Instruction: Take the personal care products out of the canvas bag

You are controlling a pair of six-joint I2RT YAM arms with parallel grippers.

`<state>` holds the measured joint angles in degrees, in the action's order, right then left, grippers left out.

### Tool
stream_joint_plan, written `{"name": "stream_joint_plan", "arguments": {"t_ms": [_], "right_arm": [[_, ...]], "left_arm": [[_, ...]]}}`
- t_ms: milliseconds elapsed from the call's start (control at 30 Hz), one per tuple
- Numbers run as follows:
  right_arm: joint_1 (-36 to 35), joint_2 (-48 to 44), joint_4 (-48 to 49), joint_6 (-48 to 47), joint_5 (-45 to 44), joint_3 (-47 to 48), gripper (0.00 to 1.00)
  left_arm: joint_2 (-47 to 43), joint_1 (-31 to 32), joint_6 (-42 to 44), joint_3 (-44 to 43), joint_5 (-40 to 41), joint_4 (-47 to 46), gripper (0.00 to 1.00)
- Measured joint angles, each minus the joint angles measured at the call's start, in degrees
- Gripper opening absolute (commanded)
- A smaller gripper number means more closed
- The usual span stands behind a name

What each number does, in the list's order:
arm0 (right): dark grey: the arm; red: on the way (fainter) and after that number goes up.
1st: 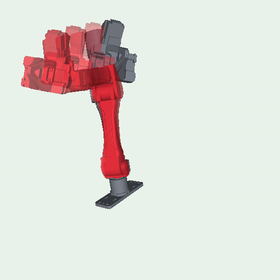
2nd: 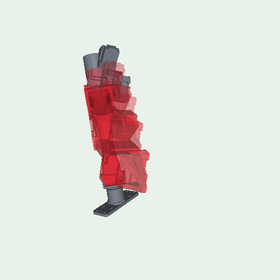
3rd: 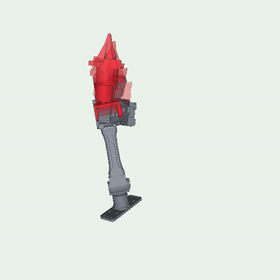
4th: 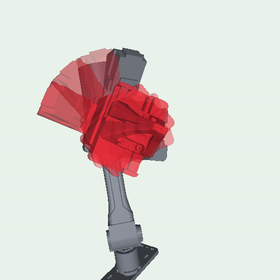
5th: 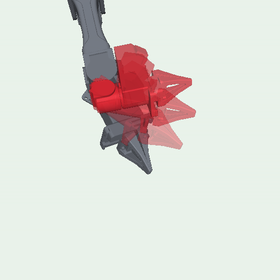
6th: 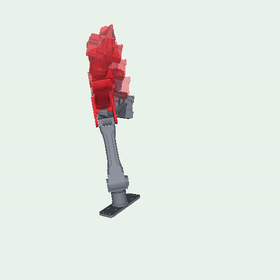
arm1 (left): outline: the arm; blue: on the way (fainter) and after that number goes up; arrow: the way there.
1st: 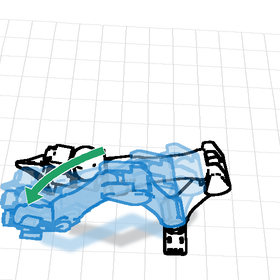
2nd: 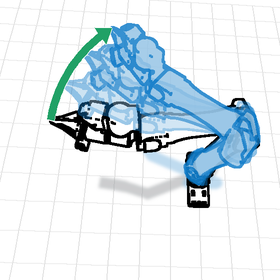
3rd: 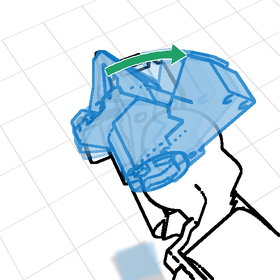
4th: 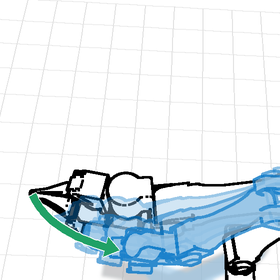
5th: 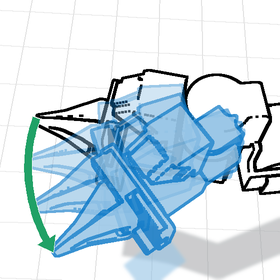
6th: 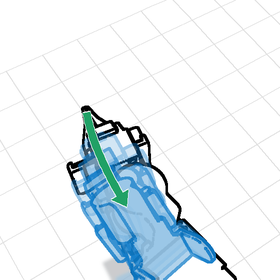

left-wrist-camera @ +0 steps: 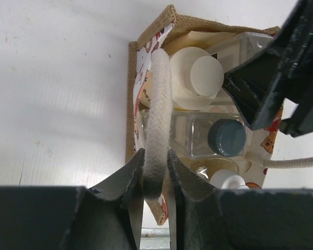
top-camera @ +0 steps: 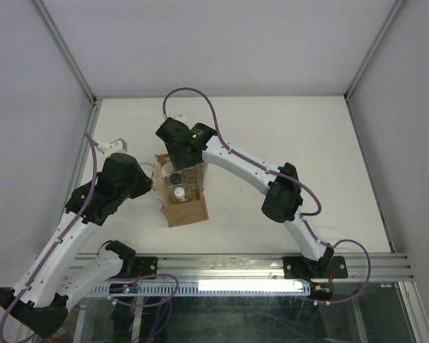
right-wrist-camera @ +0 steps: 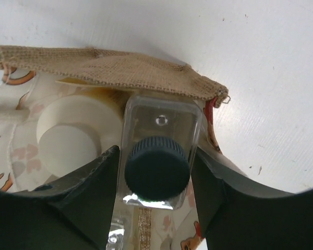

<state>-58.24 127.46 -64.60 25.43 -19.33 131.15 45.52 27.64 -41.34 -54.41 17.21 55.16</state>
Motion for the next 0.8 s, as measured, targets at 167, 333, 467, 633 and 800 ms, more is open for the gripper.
{"name": "stream_joint_plan", "arguments": {"t_ms": [167,333,467,633,800], "right_arm": [[-0.11,1.27,0.48,0.46,-1.03,0.04,0.56],[-0.09,2.12,0.24,0.70,-1.09,1.40,0.32],[-0.09,3.15,-1.42,0.66,-0.96,3.67,0.15],[-0.04,3.43,-2.32,0.13,-0.55,4.76,0.00],[0.13,2.16,-2.14,-1.92,0.57,4.79,0.00]], "left_arm": [[0.02,0.00,0.09,0.02,-1.16,-0.33,0.19],[0.46,0.00,0.46,0.02,-1.38,-0.57,0.18],[0.70,0.00,0.59,0.02,-1.49,-0.74,0.17],[1.03,0.00,0.72,0.02,-1.88,-0.74,0.17],[2.34,0.00,0.66,0.02,-1.95,-0.83,0.16]]}}
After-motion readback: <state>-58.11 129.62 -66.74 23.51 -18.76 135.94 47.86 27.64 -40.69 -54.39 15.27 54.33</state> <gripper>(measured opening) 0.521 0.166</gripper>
